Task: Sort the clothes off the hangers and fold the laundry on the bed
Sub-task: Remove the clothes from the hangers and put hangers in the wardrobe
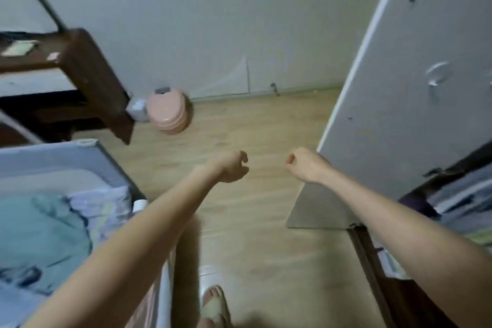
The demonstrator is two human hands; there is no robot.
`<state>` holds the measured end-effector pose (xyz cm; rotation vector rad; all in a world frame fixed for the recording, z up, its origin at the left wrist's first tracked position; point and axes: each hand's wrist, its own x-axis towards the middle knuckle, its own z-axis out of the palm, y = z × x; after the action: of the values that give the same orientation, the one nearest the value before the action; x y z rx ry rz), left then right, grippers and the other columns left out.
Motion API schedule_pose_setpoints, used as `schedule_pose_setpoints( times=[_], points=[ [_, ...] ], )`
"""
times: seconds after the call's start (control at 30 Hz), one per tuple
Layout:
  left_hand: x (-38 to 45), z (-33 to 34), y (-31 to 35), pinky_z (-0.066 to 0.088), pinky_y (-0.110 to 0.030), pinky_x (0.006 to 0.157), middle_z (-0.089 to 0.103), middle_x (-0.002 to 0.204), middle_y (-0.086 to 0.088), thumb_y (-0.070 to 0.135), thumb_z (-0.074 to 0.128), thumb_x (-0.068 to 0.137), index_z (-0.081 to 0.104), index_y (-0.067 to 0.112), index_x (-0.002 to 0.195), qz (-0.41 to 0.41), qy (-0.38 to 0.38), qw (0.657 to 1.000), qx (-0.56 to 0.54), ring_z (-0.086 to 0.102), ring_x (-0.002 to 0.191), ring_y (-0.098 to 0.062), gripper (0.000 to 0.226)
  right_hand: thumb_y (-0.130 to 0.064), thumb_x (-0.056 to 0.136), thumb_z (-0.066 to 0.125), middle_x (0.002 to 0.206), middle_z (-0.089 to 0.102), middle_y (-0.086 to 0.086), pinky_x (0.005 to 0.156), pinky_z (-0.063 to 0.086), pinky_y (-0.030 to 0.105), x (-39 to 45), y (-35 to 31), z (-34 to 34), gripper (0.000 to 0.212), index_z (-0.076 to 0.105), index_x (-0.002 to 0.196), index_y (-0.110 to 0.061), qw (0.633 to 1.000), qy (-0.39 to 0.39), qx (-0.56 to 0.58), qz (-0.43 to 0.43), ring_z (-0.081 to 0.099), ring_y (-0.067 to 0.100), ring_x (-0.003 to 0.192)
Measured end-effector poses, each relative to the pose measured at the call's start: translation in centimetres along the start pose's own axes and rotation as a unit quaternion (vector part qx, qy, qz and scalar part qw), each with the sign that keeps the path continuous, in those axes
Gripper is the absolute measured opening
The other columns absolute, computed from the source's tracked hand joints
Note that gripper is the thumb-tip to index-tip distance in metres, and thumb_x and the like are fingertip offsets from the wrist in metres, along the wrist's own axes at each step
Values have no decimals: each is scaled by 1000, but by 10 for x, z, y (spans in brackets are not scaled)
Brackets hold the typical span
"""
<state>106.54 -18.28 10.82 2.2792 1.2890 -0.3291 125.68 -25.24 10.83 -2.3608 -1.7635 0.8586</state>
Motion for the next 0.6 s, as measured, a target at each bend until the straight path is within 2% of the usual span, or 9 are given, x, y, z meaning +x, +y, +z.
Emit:
schedule_pose_setpoints(
  times=[0.07, 0.17, 0.47, 0.6],
  points=[
    [-9, -11, -51, 45, -32, 96, 59, 130, -7, 27, 51, 96, 50, 12, 136, -47, 15, 999, -13, 55, 118, -28, 43, -19, 86, 50, 80, 70, 15, 70, 50, 32, 27, -45, 8, 21, 67, 79, -8, 999, -12, -17, -40, 66, 30, 79],
    [-15, -27, -126, 46, -35, 97, 58, 131, -8, 29, 52, 96, 50, 14, 135, -98, 35, 994, -27, 55, 118, -28, 43, -20, 86, 51, 82, 71, 16, 72, 51, 31, 72, -112, 21, 23, 69, 86, -7, 995, -36, -47, -86, 67, 29, 80],
    [6, -105, -308, 46, -41, 99, 58, 131, -7, 34, 51, 94, 52, 18, 134, -184, 68, 979, -54, 55, 117, -29, 43, -16, 85, 50, 81, 70, 19, 75, 56, 36, 205, -295, 43, 21, 69, 83, -5, 981, -47, -61, -177, 68, 34, 80],
    [29, -146, -367, 46, -40, 96, 57, 131, -5, 35, 50, 95, 50, 19, 136, -216, 73, 971, -65, 54, 118, -27, 44, -15, 84, 52, 77, 66, 9, 77, 55, 35, 263, -365, 39, 16, 66, 79, -10, 971, -55, -69, -222, 67, 32, 83]
  ],
)
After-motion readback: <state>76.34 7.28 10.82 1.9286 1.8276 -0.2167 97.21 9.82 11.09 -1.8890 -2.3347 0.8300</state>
